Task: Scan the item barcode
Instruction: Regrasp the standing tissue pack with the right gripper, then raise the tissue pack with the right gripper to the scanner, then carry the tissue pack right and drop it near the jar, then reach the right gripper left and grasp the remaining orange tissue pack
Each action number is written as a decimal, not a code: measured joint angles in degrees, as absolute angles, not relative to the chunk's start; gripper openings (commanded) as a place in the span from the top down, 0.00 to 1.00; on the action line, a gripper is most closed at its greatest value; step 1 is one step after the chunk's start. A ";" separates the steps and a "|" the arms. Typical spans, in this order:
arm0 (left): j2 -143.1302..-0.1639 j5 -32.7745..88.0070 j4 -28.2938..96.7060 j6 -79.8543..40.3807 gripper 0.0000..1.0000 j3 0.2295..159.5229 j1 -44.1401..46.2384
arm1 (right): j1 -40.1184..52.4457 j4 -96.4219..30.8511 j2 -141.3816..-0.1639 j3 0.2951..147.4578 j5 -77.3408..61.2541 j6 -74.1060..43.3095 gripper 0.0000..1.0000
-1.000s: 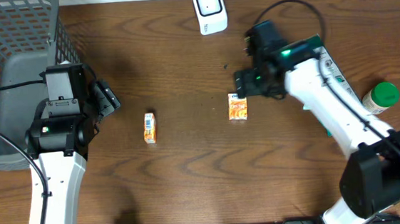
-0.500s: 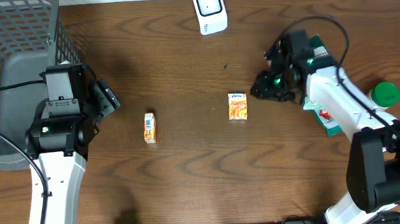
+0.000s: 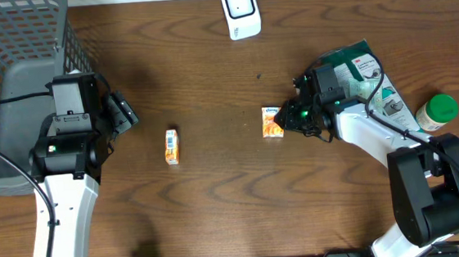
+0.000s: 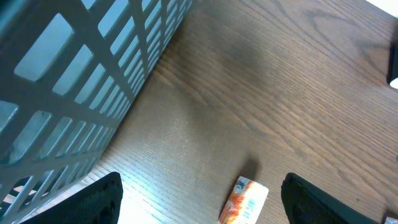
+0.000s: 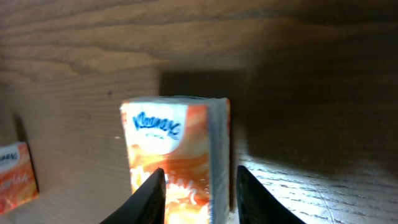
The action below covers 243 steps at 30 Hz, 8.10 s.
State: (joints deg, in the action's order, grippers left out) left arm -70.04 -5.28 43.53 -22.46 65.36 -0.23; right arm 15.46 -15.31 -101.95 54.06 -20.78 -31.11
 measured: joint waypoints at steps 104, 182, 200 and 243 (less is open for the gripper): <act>-70.04 -5.28 43.53 -22.46 0.17 65.36 -0.23 | 31.00 6.76 -137.25 112.55 53.25 61.32 0.99; -70.04 -5.30 43.53 -22.46 0.17 65.36 -0.23 | 21.91 -75.83 -111.33 111.90 24.97 3.73 0.99; -70.04 -5.30 43.53 -22.46 0.17 65.36 -0.23 | -4.54 -62.63 -111.37 85.19 26.09 -3.64 0.71; -70.04 -5.30 43.53 -22.46 0.17 65.36 -0.23 | 30.72 -35.14 -111.35 87.44 -19.14 -30.20 0.11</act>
State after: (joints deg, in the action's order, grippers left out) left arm -70.04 -5.30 43.53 -22.46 65.36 -0.23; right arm 30.72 -35.14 -111.35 87.44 -19.14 -30.20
